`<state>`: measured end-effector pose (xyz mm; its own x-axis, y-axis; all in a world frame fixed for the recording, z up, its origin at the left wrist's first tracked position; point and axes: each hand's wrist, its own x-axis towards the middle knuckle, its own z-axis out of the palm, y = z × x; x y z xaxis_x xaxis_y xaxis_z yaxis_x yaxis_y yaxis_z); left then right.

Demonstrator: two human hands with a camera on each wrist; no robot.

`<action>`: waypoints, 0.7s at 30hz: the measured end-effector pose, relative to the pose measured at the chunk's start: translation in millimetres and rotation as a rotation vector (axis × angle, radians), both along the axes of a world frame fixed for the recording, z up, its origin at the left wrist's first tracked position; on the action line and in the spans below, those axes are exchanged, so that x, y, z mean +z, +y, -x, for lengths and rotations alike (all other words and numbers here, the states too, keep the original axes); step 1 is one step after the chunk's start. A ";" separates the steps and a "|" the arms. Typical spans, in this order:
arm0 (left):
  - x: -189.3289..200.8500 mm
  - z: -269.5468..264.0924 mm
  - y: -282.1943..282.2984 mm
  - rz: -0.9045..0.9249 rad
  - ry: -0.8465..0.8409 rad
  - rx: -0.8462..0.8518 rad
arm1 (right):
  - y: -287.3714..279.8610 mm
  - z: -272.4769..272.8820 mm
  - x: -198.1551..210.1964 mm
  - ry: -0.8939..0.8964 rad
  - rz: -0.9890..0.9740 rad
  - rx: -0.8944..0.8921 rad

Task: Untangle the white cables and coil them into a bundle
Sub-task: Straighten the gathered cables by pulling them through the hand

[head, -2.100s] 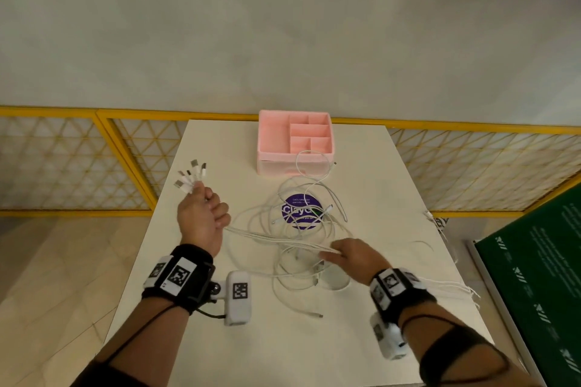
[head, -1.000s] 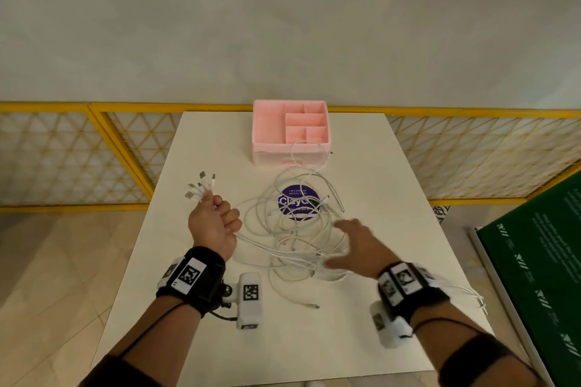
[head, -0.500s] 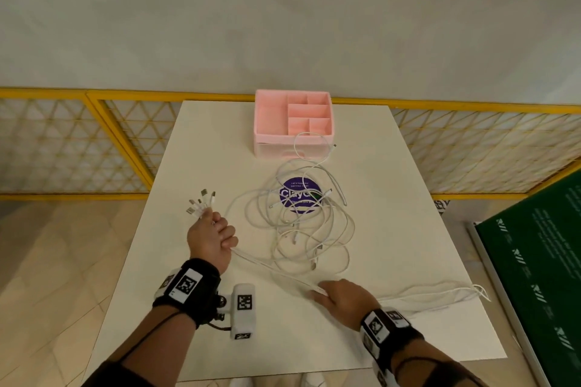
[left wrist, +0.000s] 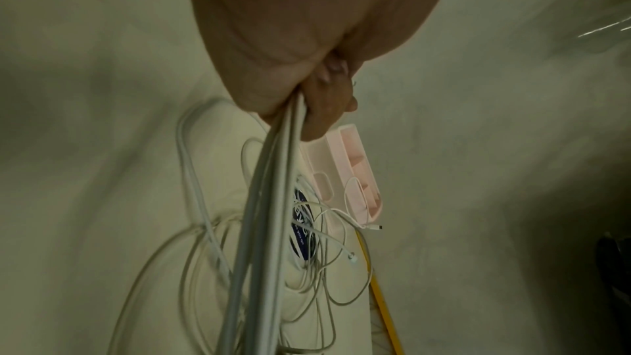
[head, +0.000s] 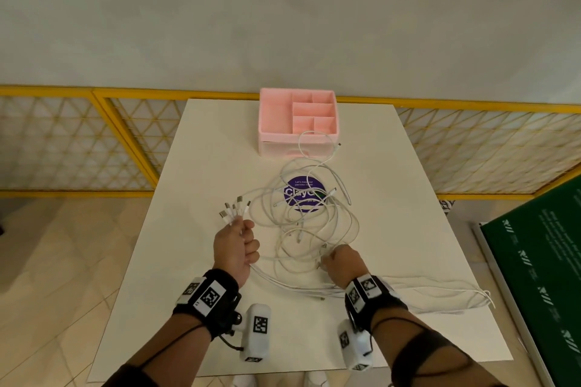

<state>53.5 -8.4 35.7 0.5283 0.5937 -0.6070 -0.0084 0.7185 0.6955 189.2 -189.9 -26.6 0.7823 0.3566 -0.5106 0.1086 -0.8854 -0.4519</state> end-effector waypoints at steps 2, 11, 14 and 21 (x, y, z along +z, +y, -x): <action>3.1 0.7 -0.6 0.006 0.000 0.004 | 11.9 1.0 -6.1 0.023 0.051 -0.009; 16.0 2.6 6.7 -0.001 -0.057 0.006 | 27.5 5.2 3.8 -0.002 0.148 0.019; 18.6 1.3 9.4 -0.005 -0.088 0.001 | 22.4 -0.5 26.1 -0.029 0.154 0.061; 23.2 -8.4 17.9 0.015 -0.156 -0.047 | 37.2 -38.9 124.6 -0.228 0.020 0.108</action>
